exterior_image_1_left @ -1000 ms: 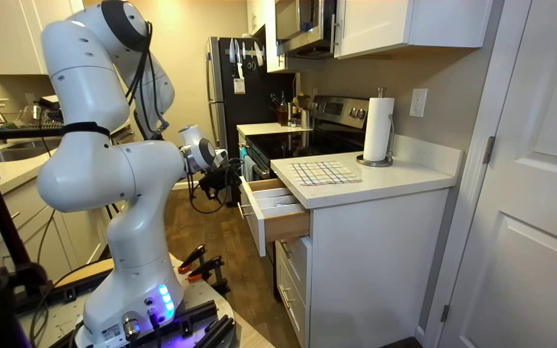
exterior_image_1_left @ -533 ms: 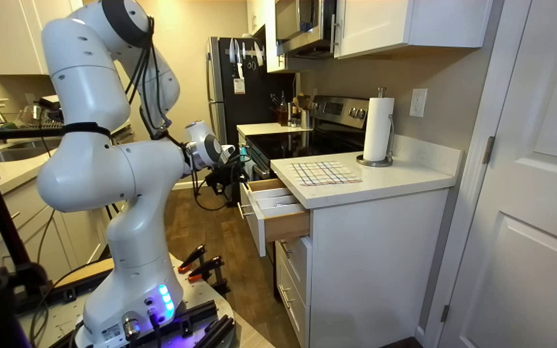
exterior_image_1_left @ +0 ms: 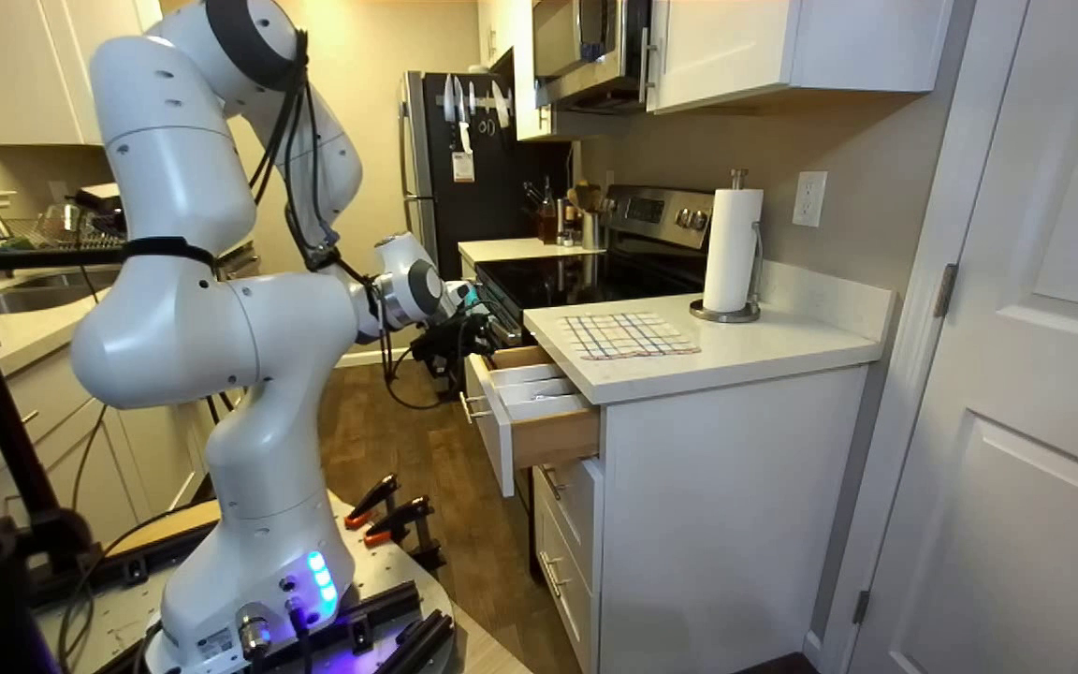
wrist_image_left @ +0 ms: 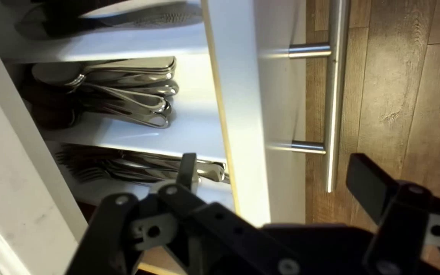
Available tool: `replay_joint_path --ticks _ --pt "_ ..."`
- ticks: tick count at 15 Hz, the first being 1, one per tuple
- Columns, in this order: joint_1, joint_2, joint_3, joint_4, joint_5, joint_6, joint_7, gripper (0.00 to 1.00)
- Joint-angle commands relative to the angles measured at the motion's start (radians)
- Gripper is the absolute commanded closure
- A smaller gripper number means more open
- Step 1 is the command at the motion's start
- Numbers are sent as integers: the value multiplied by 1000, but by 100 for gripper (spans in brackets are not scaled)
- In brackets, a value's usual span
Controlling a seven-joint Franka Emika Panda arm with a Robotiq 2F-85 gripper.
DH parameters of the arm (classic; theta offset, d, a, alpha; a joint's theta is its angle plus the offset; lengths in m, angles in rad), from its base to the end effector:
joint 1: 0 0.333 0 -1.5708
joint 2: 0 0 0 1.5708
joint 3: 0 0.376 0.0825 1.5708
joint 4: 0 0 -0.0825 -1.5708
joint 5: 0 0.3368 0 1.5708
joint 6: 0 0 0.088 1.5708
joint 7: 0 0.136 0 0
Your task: Open the top right drawer
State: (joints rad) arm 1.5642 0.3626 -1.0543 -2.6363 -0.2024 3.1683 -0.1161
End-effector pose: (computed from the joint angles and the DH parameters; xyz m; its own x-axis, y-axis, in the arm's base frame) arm 0.3933 0.2421 0.2912 0.5619 0.7997 0.2115 0.7020 -0.5962 0.3894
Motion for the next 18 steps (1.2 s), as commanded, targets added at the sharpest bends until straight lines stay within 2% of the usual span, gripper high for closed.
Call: replay_joint_path --ticks 1,11,15,18 --pt "-72 -14 87 -11 1 -1 -7 0" --pt "-229 -34 360 -14 7 -3 -7 0" --pt "-231 -40 423 -6 2 -12 -4 0" --pt "-183 -57 422 -5 -4 -13 1 0"
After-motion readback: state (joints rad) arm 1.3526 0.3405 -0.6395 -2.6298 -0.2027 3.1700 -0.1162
